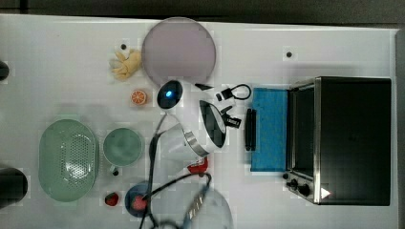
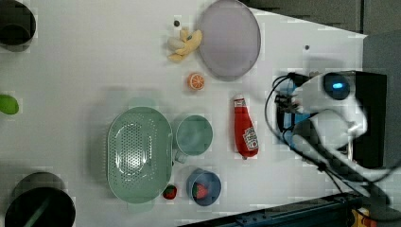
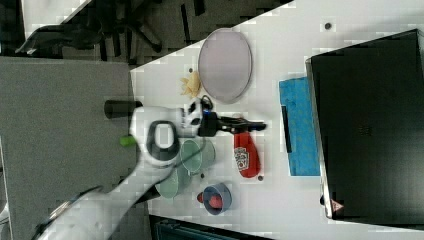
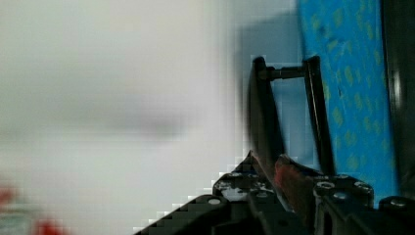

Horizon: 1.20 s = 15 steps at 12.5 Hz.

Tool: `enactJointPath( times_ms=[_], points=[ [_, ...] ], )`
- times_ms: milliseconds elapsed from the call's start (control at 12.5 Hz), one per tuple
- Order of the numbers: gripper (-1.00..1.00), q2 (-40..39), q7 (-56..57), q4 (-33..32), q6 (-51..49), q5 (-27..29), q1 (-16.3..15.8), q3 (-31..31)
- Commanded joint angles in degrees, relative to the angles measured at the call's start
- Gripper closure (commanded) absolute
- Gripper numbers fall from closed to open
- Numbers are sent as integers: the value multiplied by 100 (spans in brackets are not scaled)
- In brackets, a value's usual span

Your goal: Flap open oven.

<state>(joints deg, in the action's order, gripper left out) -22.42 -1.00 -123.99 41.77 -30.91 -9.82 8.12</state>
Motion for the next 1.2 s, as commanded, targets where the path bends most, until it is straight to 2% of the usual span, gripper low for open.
enactJointPath(
  times_ms=[80,320,400,640,960,1200],
  points=[
    [65,991,-277,307,-157,905,86,8],
    [65,1798,-278,346,-651,2396,96,119],
    [65,2100,-278,397,-853,2710,97,170],
    [65,2877,-394,632,-1873,2831,97,294],
    [65,3448,-738,1136,-3507,2830,74,231],
    [65,3594,-738,1330,-3761,2830,75,214]
  ],
)
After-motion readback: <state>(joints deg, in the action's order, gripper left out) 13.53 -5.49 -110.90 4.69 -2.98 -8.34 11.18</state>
